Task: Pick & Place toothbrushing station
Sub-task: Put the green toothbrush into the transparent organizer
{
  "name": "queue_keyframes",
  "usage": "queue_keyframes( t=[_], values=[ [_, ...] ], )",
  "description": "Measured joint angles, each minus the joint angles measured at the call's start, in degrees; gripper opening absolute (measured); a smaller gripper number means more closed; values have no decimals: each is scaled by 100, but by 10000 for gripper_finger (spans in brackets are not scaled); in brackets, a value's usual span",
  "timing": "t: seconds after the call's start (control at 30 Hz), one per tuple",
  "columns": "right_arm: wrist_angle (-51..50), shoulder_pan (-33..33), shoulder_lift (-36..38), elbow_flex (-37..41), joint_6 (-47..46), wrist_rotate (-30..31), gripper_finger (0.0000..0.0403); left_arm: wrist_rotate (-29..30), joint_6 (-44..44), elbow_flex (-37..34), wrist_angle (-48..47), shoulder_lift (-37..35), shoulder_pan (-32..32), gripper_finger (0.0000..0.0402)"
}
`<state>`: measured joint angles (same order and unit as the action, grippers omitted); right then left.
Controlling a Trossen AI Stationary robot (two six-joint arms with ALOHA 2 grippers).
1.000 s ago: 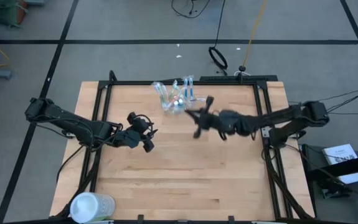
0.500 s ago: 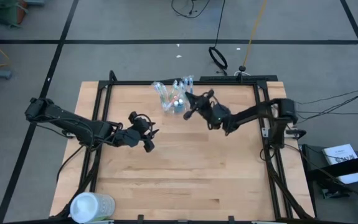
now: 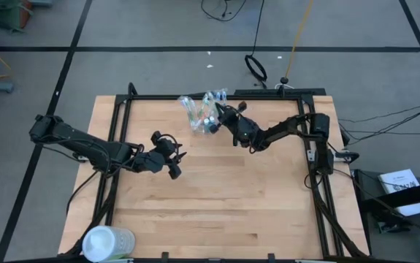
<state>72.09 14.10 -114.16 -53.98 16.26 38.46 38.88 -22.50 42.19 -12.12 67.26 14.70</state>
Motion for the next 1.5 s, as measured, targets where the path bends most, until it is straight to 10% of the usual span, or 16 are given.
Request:
queue_keyframes(
  t=[0.47,1.07,1.5],
  values=[
    [-470,-477,13,0,859,1878,0,-3,0,0,-9,0,0,168],
    [-1585,-480,12,2,317,1855,3,-3,-2,0,-9,0,0,168],
    [-1539,-636,36,2,473,1851,75,-178,-333,0,2,0,0,168]
  ],
)
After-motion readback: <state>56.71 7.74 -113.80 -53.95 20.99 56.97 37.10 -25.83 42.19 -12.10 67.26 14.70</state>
